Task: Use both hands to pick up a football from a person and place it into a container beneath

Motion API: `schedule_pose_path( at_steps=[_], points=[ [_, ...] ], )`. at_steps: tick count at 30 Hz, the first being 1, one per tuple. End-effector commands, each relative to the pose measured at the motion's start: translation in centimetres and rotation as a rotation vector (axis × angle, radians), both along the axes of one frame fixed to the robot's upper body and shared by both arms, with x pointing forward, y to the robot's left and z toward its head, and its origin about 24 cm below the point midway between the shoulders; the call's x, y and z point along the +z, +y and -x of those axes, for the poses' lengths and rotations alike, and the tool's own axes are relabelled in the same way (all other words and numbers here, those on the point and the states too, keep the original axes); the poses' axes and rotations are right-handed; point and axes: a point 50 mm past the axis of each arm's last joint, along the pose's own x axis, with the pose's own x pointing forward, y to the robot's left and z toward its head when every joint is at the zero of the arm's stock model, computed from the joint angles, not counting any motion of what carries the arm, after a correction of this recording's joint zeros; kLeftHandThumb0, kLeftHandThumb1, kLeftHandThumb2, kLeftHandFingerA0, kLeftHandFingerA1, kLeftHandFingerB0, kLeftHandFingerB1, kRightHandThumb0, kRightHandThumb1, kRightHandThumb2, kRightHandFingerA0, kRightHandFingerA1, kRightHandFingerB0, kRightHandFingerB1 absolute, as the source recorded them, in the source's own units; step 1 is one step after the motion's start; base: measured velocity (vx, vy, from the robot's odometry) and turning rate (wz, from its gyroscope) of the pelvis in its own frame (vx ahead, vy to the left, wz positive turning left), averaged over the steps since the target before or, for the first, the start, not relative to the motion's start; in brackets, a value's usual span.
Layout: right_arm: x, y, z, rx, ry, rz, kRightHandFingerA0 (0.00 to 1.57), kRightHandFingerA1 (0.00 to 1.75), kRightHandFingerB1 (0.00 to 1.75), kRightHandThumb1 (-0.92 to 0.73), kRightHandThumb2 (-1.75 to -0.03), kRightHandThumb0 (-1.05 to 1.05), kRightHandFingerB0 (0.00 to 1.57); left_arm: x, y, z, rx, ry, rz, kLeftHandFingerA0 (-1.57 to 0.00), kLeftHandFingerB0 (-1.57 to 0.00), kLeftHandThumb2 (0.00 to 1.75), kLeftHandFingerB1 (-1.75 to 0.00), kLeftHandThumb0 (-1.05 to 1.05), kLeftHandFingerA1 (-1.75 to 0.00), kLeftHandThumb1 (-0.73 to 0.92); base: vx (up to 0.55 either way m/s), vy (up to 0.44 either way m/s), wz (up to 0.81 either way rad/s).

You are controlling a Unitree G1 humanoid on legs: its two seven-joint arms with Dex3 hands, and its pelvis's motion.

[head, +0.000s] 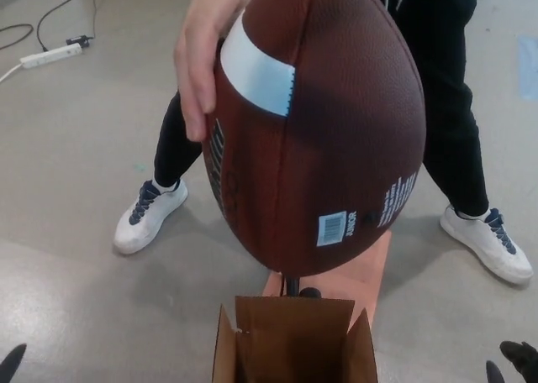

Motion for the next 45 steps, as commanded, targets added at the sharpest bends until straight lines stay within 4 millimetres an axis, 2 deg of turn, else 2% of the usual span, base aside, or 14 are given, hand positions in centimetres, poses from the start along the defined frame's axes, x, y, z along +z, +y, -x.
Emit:
schedule_pose_path(
  at_steps=[1, 10, 11, 12, 16, 17, 18, 24, 25, 26, 36, 37, 39, 45],
  points=[
    [0.3, -0.5, 0.7, 0.006, -0.117, -0.01, 0.08, 0.39, 0.17, -0.84, -1.15, -0.84, 0.06, -0.5, 0.5, 1.7, -0.015, -0.028, 0.05, -0.03, -0.02, 1.05, -0.28, -0.69, -0.4, 0.72, 0.0, 0.0, 0.0],
    [6.7, 1.4, -2.7, 0.008, -0.708, -0.265, 0.08, 0.37, 0.09, -0.86, -1.21, -0.94, 0.05, 2.6, -3.2, -0.6, -0.128, -0.472, 0.293, 0.0, 0.0, 1.02, -0.09, -0.82, -0.21, 0.72, 0.0, 0.0, 0.0],
    [7.4, 1.7, -2.9, 0.028, -0.758, -0.284, 0.13, 0.3, 0.17, -0.92, -0.79, -0.86, 0.0, 3.2, -3.6, -0.8, -0.154, -0.501, 0.288, -0.01, 0.0, 1.04, -0.07, -0.86, -0.21, 0.73, 0.0, 0.0, 0.0],
    [8.6, 2.5, -2.9, 0.066, -0.82, -0.306, 0.13, 0.34, 0.19, -0.8, -1.18, -0.87, 0.0, 4.2, -4.5, -1.0, -0.201, -0.557, 0.303, 0.0, 0.0, 1.04, -0.07, -0.87, -0.2, 0.73, 0.0, 0.0, 0.0],
    [12.1, 4.7, -2.3, 0.173, -0.978, -0.372, 0.13, 0.32, 0.19, -0.81, -1.17, -0.93, 0.0, 7.8, -7.5, -1.2, -0.342, -0.689, 0.354, 0.0, 0.0, 0.65, -0.03, -0.81, -0.25, 0.86, 0.0, 0.0, 0.0],
    [12.9, 5.0, -2.2, 0.198, -1.005, -0.377, 0.14, 0.26, 0.2, -0.92, -0.75, -0.9, 0.0, 8.6, -8.0, -1.2, -0.371, -0.713, 0.348, -0.01, 0.0, 0.66, -0.04, -0.8, -0.25, 0.89, 0.0, 0.0, 0.0],
    [14.4, 5.7, -1.9, 0.25, -1.051, -0.396, 0.09, 0.23, 0.08, -0.88, -1.19, -1.05, 0.0, 10.1, -9.0, -1.3, -0.416, -0.761, 0.351, -0.07, 0.0, 1.15, -0.14, -0.89, -0.21, 0.81, 0.0, 0.0, 0.0],
    [19.3, 7.8, -0.5, 0.396, -1.208, -0.434, 0.11, 0.16, 0.07, -0.89, -1.2, -1.05, 0.0, 15.4, -12.2, -0.2, -0.548, -0.944, 0.383, -0.05, 0.0, 1.15, -0.18, -0.85, -0.27, 0.78, 0.0, 0.0, 0.0],
    [20.2, 8.3, -0.1, 0.412, -1.235, -0.447, 0.14, 0.19, 0.11, -0.84, -1.18, -1.01, 0.0, 16.5, -12.7, 0.1, -0.582, -0.984, 0.39, -0.06, 0.0, 0.75, -0.12, -0.89, -0.25, 0.92, 0.0, 0.0, 0.0],
    [20.7, 8.6, 0.1, 0.424, -1.253, -0.457, 0.06, 0.16, 0.07, -0.87, -1.19, -1.05, 0.0, 17.1, -13.0, 0.3, -0.604, -1.004, 0.392, -0.11, 0.0, 1.18, -0.17, -0.89, -0.26, 0.8, 0.0, 0.0, 0.0],
    [23.2, 9.9, 1.6, 0.513, -1.32, -0.499, 0.15, 0.15, 0.07, -0.86, -1.18, -1.05, 0.0, 20.1, -15.4, 1.9, -0.71, -1.098, 0.424, -0.1, 0.0, 1.18, -0.13, -0.94, -0.21, 0.83, 0.0, 0.0, 0.0],
    [23.4, 10.0, 1.8, 0.519, -1.326, -0.495, 0.07, 0.23, 0.04, -0.91, -0.73, -0.94, 0.0, 20.3, -15.7, 2.0, -0.721, -1.101, 0.426, -0.09, 0.0, 1.19, -0.11, -1.0, -0.19, 0.87, 0.0, 0.0, 0.0],
    [23.8, 10.4, 2.4, 0.543, -1.35, -0.478, 0.14, 0.17, 0.06, -0.86, -1.17, -1.05, 0.0, 20.9, -16.4, 2.4, -0.752, -1.113, 0.43, -0.12, -0.02, 1.17, -0.14, -0.96, -0.23, 0.83, 0.0, 0.0, 0.0],
    [24.7, 11.5, 3.7, 0.588, -1.393, -0.483, 0.12, 0.16, 0.03, -0.87, -1.16, -1.04, 0.0, 21.7, -17.6, 3.4, -0.809, -1.145, 0.449, -0.08, 0.0, 1.15, -0.15, -0.91, -0.2, 0.8, 0.0, 0.0, 0.0]
  ],
)
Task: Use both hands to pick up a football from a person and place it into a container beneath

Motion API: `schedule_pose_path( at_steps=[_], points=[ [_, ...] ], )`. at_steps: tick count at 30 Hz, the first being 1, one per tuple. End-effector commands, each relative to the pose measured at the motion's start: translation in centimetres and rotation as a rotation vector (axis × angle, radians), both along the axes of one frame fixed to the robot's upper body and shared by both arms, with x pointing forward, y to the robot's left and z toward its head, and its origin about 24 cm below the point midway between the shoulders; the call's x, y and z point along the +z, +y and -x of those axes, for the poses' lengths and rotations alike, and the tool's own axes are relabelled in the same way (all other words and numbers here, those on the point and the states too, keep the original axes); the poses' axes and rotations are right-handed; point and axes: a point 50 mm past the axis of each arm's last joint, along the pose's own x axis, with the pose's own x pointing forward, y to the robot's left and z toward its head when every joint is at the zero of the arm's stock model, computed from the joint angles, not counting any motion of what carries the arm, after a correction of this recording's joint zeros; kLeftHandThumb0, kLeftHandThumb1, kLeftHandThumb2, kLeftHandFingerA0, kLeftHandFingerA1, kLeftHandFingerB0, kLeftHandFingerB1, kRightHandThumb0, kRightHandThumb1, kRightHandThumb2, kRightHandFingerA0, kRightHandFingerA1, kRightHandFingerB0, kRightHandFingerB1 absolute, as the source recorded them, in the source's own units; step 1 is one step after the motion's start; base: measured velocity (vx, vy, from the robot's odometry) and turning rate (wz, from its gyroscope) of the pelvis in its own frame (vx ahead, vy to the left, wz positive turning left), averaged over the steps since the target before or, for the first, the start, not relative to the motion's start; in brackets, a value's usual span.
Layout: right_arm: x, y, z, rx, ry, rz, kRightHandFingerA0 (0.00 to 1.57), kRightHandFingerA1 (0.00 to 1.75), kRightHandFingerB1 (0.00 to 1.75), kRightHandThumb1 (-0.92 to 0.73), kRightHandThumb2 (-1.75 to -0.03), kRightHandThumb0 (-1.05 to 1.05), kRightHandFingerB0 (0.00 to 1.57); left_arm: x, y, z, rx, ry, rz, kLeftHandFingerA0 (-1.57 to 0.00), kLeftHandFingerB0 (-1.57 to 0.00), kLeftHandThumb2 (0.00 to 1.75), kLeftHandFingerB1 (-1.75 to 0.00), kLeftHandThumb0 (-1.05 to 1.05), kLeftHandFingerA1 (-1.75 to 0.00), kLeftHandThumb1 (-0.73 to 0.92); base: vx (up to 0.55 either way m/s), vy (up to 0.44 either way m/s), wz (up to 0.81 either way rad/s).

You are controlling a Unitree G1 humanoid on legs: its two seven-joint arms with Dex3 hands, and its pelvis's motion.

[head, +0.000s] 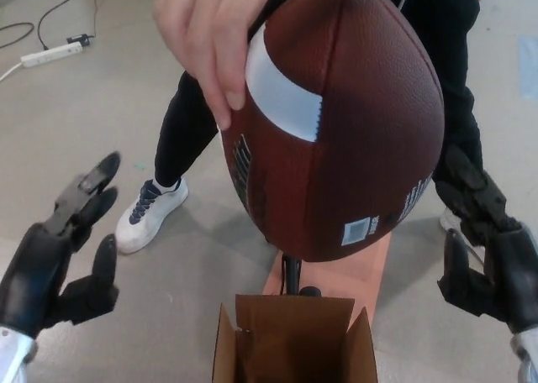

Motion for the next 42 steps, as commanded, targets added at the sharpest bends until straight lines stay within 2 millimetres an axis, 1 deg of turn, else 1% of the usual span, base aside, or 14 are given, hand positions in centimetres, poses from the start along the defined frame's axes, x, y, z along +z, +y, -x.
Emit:
schedule_pose_path(
  at_steps=[1, 5, 6, 9, 10, 12, 15, 17, 19, 20, 22, 27, 28, 42],
  points=[
    [9.1, 3.2, 6.2, 0.262, -0.417, -0.128, 0.1, 0.17, 0.06, -0.84, -1.15, -1.01, 0.0, 8.7, -5.3, 5.2, -0.329, -0.291, 0.144, -0.06, 0.0, 1.14, -0.19, -0.85, -0.21, 0.75, 0.0, 0.0, 0.0],
    [9.6, 4.0, 6.8, 0.284, -0.432, -0.125, 0.09, 0.14, 0.1, -0.83, -1.15, -0.96, 0.0, 8.9, -6.2, 5.7, -0.371, -0.298, 0.16, -0.05, 0.0, 0.7, -0.18, -0.85, -0.24, 0.92, 0.0, 0.0, 0.0],
    [9.8, 4.2, 6.8, 0.288, -0.439, -0.114, 0.12, 0.1, 0.08, -0.85, -1.16, -1.0, 0.03, 9.1, -6.5, 5.8, -0.377, -0.315, 0.132, -0.08, 0.0, 1.13, -0.18, -0.84, -0.22, 0.76, 0.0, 0.0, 0.0],
    [10.0, 4.5, 6.9, 0.299, -0.422, -0.107, 0.13, 0.12, 0.09, -0.84, -1.15, -1.0, 0.03, 9.3, -7.2, 6.6, -0.385, -0.338, 0.051, -0.09, 0.0, 1.14, -0.17, -0.84, -0.23, 0.78, 0.0, 0.0, 0.0],
    [9.9, 4.7, 7.0, 0.308, -0.425, -0.115, 0.1, 0.17, 0.1, -0.85, -1.15, -0.98, 0.0, 9.4, -7.4, 6.9, -0.39, -0.339, 0.047, -0.09, 0.0, 0.72, -0.16, -0.83, -0.24, 0.92, 0.0, 0.0, 0.0],
    [10.0, 5.0, 7.0, 0.318, -0.434, -0.125, 0.08, 0.19, 0.1, -0.85, -1.15, -0.98, 0.0, 9.7, -7.8, 7.2, -0.392, -0.346, 0.045, -0.1, 0.0, 0.71, -0.18, -0.85, -0.24, 0.92, 0.0, 0.0, 0.0],
    [10.6, 5.7, 6.6, 0.316, -0.441, -0.125, 0.11, 0.17, 0.06, -0.87, -1.16, -1.05, 0.0, 10.3, -8.7, 7.2, -0.404, -0.378, 0.042, -0.07, 0.0, 1.11, -0.24, -0.8, -0.26, 0.73, 0.0, 0.0, 0.0],
    [10.7, 6.0, 6.6, 0.325, -0.431, -0.129, 0.11, 0.17, 0.06, -0.87, -1.16, -1.05, 0.0, 10.4, -9.1, 7.3, -0.413, -0.388, 0.038, -0.09, -0.02, 0.88, -0.18, -0.9, -0.22, 0.76, 0.0, 0.0, 0.0],
    [10.9, 6.3, 6.6, 0.328, -0.446, -0.127, 0.11, 0.24, 0.15, -0.79, -1.14, -0.91, 0.0, 10.4, -9.5, 7.3, -0.418, -0.393, 0.025, -0.08, 0.0, 1.13, -0.21, -0.84, -0.22, 0.76, 0.0, 0.0, 0.0],
    [11.0, 6.8, 6.5, 0.347, -0.454, -0.134, 0.12, 0.25, 0.16, -0.92, -0.72, -0.86, 0.0, 10.4, -10.0, 7.3, -0.422, -0.401, 0.02, -0.08, -0.01, 0.88, -0.17, -0.9, -0.22, 0.77, 0.0, 0.0, 0.0],
    [11.2, 7.2, 6.3, 0.362, -0.458, -0.144, 0.11, 0.24, 0.18, -0.92, -0.71, -0.86, 0.0, 10.6, -10.3, 7.1, -0.425, -0.408, 0.02, -0.06, 0.0, 1.12, -0.22, -0.81, -0.24, 0.74, 0.0, 0.0, 0.0],
    [11.2, 9.2, 6.2, 0.324, -0.475, -0.146, 0.1, 0.24, 0.21, -0.91, -0.76, -0.84, 0.01, 10.4, -11.4, 7.0, -0.475, -0.349, 0.079, -0.01, 0.0, 1.13, -0.2, -0.86, -0.16, 0.75, 0.0, 0.0, 0.0],
    [11.0, 9.9, 6.2, 0.323, -0.458, -0.16, 0.17, 0.28, 0.17, -0.82, -1.14, -0.9, 0.0, 10.3, -11.5, 6.9, -0.466, -0.34, 0.089, -0.01, 0.0, 1.14, -0.18, -0.89, -0.13, 0.78, 0.0, 0.0, 0.0],
    [9.0, 12.9, 5.0, 0.303, -0.32, -0.26, 0.0, 0.14, 0.18, -0.78, -1.13, -0.82, 0.0, 8.7, -12.0, 5.4, -0.379, -0.272, 0.142, 0.0, 0.0, 1.14, -0.14, -0.89, -0.1, 0.82, 0.0, 0.0, 0.0]
  ],
)
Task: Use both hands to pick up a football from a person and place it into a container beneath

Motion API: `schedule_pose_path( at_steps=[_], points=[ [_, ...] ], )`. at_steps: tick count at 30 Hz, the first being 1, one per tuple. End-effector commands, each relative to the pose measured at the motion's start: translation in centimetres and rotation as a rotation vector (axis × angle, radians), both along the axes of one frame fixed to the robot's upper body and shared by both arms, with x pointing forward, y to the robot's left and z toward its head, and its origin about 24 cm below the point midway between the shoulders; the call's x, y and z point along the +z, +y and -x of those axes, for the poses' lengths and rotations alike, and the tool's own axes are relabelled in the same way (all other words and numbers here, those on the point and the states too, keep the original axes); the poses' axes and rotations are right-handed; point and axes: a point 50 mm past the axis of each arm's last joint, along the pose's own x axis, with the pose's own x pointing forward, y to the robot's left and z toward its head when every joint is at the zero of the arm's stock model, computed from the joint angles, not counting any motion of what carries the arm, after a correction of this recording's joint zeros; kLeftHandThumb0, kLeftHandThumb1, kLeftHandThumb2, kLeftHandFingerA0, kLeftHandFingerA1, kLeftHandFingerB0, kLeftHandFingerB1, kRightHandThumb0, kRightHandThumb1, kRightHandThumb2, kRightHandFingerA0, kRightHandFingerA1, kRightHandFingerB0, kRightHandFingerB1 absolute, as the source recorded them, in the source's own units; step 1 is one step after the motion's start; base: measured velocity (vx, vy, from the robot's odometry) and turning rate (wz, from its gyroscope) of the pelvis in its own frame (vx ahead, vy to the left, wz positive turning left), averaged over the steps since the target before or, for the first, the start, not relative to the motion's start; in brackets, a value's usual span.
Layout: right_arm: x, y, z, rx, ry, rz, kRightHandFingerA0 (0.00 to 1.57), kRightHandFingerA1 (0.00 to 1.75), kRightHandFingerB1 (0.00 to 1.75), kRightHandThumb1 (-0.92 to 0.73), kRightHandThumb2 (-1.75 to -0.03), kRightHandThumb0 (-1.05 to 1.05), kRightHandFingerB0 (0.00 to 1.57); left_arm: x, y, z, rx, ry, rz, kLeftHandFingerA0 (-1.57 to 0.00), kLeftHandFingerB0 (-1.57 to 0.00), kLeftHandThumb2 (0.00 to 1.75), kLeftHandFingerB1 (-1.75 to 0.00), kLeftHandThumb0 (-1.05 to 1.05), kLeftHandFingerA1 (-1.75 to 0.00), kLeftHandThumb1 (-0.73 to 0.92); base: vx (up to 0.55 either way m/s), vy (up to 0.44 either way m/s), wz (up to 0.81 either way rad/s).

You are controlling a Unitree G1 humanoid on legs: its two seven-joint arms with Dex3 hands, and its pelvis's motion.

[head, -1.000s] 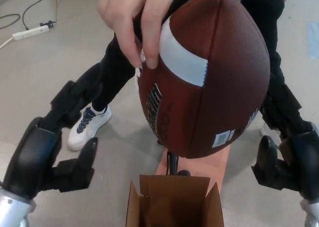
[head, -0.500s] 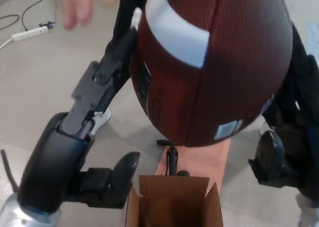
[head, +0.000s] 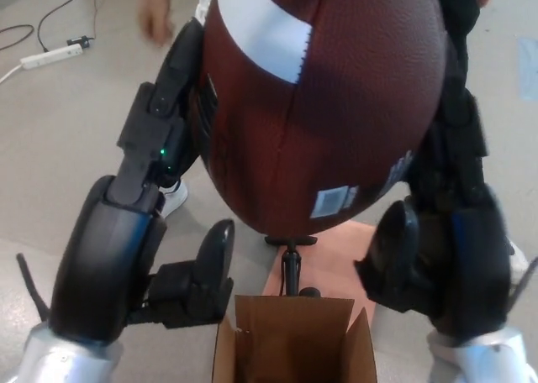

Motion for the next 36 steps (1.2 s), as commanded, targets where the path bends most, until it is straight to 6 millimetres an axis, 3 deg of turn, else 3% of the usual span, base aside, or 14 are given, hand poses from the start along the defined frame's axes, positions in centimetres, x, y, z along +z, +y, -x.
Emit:
schedule_pose_path(
  at_steps=[1, 6, 12, 14, 18, 23, 24, 25, 28, 32, 33, 34, 35, 36],
  points=[
    [0.0, 3.3, -0.5, 0.063, -0.012, 0.091, 0.0, 0.1, 0.13, -0.81, -1.14, -0.86, 0.01, -1.4, -2.8, -0.6, -0.118, 0.054, -0.071, 0.0, 0.0, 1.14, -0.18, -0.83, -0.14, 0.81, 0.0, 0.0, 0.0],
    [-0.9, 3.4, -2.8, 0.012, 0.048, 0.08, 0.0, 0.15, 0.16, -0.8, -1.15, -0.81, 0.0, -2.8, -3.4, -3.1, -0.08, 0.097, -0.023, -0.04, -0.06, 1.14, -0.17, -0.88, -0.11, 0.83, 0.0, 0.0, 0.0],
    [-4.1, 1.8, -5.3, -0.102, 0.196, 0.151, 0.0, 0.12, 0.14, -0.85, -1.18, -0.82, 0.0, -6.2, -3.6, -6.6, -0.118, 0.258, 0.021, -0.09, -0.1, 1.11, -0.14, -0.91, -0.11, 0.82, 0.0, 0.0, 0.0],
    [-5.1, 1.1, -6.5, -0.125, 0.244, 0.158, 0.0, 0.12, 0.14, -0.84, -1.16, -0.81, 0.0, -7.5, -3.5, -8.0, -0.114, 0.328, 0.022, -0.02, -0.1, 1.11, -0.2, -0.87, -0.14, 0.8, 0.0, 0.0, 0.0],
    [-6.1, 0.5, -7.6, -0.142, 0.291, 0.142, 0.0, 0.14, 0.16, -0.82, -1.16, -0.81, 0.01, -8.5, -3.6, -9.0, -0.134, 0.39, 0.034, -0.03, -0.02, 1.05, -0.19, -0.8, -0.16, 0.75, 0.0, 0.0, 0.0],
    [-7.9, -0.6, -8.1, -0.167, 0.361, 0.15, 0.0, 0.12, 0.14, -0.84, -1.16, -0.81, 0.0, -10.3, -3.9, -10.0, -0.149, 0.458, 0.009, 0.0, -0.08, 1.12, -0.23, -0.76, -0.19, 0.76, 0.0, 0.0, 0.0],
    [-8.1, -0.8, -8.1, -0.177, 0.37, 0.151, 0.0, 0.12, 0.13, -0.84, -1.16, -0.82, 0.0, -10.6, -4.0, -10.2, -0.155, 0.466, 0.007, 0.0, -0.04, 0.71, -0.23, -0.76, -0.18, 0.92, 0.0, 0.0, 0.0],
    [-8.3, -0.9, -8.2, -0.183, 0.373, 0.151, 0.0, 0.11, 0.13, -0.85, -1.15, -0.82, 0.0, -10.7, -4.1, -10.3, -0.159, 0.471, 0.004, -0.04, -0.02, 0.95, -0.2, -0.79, -0.14, 0.75, 0.0, 0.0, 0.0],
    [-8.8, -1.4, -8.4, -0.2, 0.386, 0.144, 0.0, 0.1, 0.11, -0.85, -1.16, -0.83, 0.0, -11.4, -4.3, -10.7, -0.178, 0.496, -0.001, 0.0, -0.03, 1.12, -0.2, -0.78, -0.16, 0.77, 0.0, 0.0, 0.0],
    [-9.4, -1.5, -8.5, -0.212, 0.408, 0.146, 0.0, 0.09, 0.1, -0.87, -1.17, -0.84, 0.0, -11.8, -4.2, -10.9, -0.196, 0.507, 0.01, 0.0, -0.04, 1.11, -0.22, -0.77, -0.17, 0.75, 0.0, 0.0, 0.0],
    [-9.5, -1.6, -8.4, -0.215, 0.411, 0.144, 0.0, 0.1, 0.1, -0.87, -1.17, -0.83, 0.0, -11.9, -4.3, -10.9, -0.203, 0.51, 0.012, 0.0, -0.02, 0.69, -0.22, -0.77, -0.18, 0.92, 0.0, 0.0, 0.0],
    [-9.5, -1.6, -8.4, -0.216, 0.412, 0.143, 0.0, 0.1, 0.1, -0.87, -1.17, -0.83, 0.0, -11.9, -4.3, -10.9, -0.205, 0.51, 0.012, 0.0, -0.02, 0.69, -0.22, -0.77, -0.18, 0.92, 0.0, 0.0, 0.0],
    [-9.1, -1.6, -8.8, -0.22, 0.4, 0.14, 0.0, 0.1, 0.11, -0.87, -1.17, -0.82, 0.0, -11.5, -4.3, -11.3, -0.204, 0.501, 0.006, -0.04, -0.04, 1.0, -0.17, -0.84, -0.12, 0.76, 0.0, 0.0, 0.0],
    [-8.9, -1.7, -9.0, -0.224, 0.394, 0.133, 0.0, 0.12, 0.12, -0.85, -1.16, -0.82, 0.0, -11.3, -4.3, -11.6, -0.203, 0.5, 0.0, -0.06, -0.03, 0.95, -0.18, -0.84, -0.13, 0.75, 0.0, 0.0, 0.0]
  ],
)
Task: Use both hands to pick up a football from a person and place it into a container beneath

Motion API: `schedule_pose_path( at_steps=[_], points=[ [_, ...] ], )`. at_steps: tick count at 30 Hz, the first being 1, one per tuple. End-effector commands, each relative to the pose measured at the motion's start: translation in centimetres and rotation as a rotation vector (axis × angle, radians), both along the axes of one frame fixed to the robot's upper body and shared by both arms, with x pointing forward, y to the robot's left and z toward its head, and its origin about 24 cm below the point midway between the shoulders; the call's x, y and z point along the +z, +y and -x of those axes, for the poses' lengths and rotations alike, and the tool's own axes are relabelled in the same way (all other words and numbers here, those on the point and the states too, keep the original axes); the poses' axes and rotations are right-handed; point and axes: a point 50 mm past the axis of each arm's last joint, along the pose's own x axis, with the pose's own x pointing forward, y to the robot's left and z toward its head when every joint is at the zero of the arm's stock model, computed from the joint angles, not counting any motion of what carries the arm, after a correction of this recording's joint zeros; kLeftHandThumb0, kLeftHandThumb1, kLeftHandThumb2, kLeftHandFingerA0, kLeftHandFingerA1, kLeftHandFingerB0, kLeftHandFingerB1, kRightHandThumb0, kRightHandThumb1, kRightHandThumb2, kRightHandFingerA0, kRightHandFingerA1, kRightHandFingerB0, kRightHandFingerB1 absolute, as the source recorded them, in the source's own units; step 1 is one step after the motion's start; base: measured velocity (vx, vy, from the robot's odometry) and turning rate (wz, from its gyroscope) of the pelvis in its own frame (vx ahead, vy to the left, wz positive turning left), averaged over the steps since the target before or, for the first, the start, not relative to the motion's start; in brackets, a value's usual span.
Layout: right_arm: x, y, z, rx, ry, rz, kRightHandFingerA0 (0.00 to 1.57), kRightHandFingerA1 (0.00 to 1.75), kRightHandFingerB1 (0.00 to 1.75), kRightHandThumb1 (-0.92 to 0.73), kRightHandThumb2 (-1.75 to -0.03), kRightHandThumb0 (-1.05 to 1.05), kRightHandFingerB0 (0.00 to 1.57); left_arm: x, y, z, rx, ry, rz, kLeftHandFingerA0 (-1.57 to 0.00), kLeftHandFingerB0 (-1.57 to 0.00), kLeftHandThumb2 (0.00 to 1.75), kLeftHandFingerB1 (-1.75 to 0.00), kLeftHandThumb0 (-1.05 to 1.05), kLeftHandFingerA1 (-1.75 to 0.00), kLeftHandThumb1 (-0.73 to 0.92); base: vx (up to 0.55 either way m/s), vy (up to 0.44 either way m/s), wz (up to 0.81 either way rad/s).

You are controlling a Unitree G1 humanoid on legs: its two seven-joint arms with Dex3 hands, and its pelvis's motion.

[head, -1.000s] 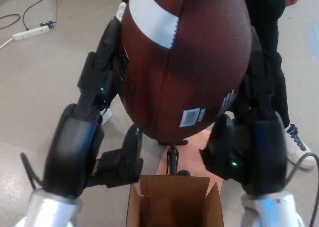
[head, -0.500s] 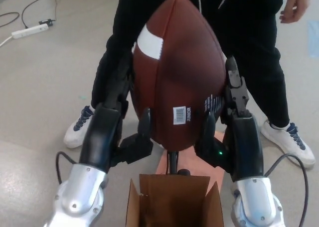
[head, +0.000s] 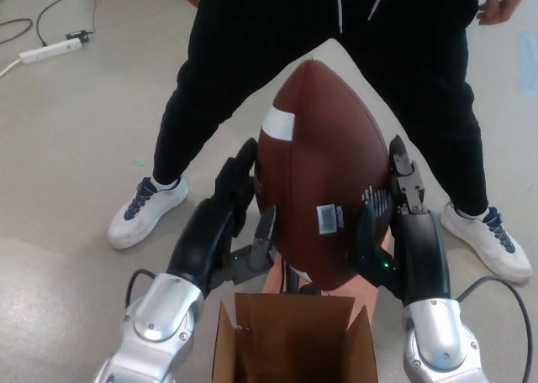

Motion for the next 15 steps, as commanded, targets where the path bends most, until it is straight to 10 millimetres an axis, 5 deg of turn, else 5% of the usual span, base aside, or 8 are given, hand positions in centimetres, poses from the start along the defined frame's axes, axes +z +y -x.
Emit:
schedule_pose_path(
  at_steps=[1, 4, 5, 6, 7, 9, 10, 15],
  points=[
    [2.1, 0.3, -1.1, 0.024, -0.12, -0.028, 0.0, 0.12, 0.12, -0.85, -1.16, -0.82, 0.0, 1.9, -1.6, -0.8, -0.163, -0.108, 0.048, -0.06, -0.03, 0.95, -0.18, -0.84, -0.13, 0.75, 0.0, 0.0, 0.0],
    [2.5, 0.1, -1.6, 0.015, -0.131, -0.048, 0.0, 0.06, 0.11, -0.78, -1.01, -0.8, 0.0, 2.4, -1.7, -1.3, -0.159, -0.129, 0.029, 0.0, -0.03, 0.7, -0.23, -0.79, -0.18, 0.92, 0.0, 0.0, 0.0],
    [2.6, 0.1, -1.8, 0.014, -0.132, -0.053, 0.0, 0.07, 0.1, -0.92, -0.83, -0.76, 0.0, 2.5, -1.7, -1.5, -0.16, -0.124, 0.035, -0.03, -0.02, 1.03, -0.18, -0.84, -0.13, 0.76, 0.0, 0.0, 0.0],
    [2.7, 0.1, -2.0, 0.014, -0.134, -0.057, 0.0, 0.07, 0.1, -0.92, -0.83, -0.76, 0.0, 2.6, -1.6, -1.7, -0.162, -0.117, 0.043, -0.03, -0.02, 1.03, -0.18, -0.84, -0.13, 0.76, 0.0, 0.0, 0.0],
    [2.8, -0.1, -2.3, 0.041, -0.123, -0.074, 0.0, 0.1, 0.1, -0.85, -1.16, -0.84, 0.0, 2.7, -1.3, -2.0, -0.167, -0.092, 0.075, 0.0, -0.01, 0.68, -0.22, -0.79, -0.13, 0.92, 0.0, 0.0, 0.0],
    [2.6, -0.4, -2.4, 0.064, -0.096, -0.105, 0.0, 0.09, 0.09, -0.85, -1.15, -0.86, 0.0, 2.5, -1.0, -2.0, -0.17, -0.05, 0.134, 0.0, -0.03, 0.67, -0.23, -0.8, -0.17, 0.89, 0.0, 0.0, 0.0],
    [2.2, -0.9, -2.2, 0.075, -0.062, -0.159, 0.0, 0.05, 0.05, -0.86, -1.15, -0.91, 0.0, 2.2, -0.5, -2.0, -0.152, -0.021, 0.156, 0.0, -0.04, 1.1, -0.19, -0.84, -0.15, 0.73, 0.0, 0.0, 0.0],
    [0.9, -3.9, -1.4, -0.01, -0.023, -0.236, 0.0, 0.08, 0.05, -0.86, -1.15, -0.91, 0.0, 1.1, 2.9, -2.3, 0.006, 0.072, 0.23, 0.0, 0.0, 1.18, -0.1, -0.88, -0.11, 0.88, 0.0, 0.0, 0.0]
  ],
)
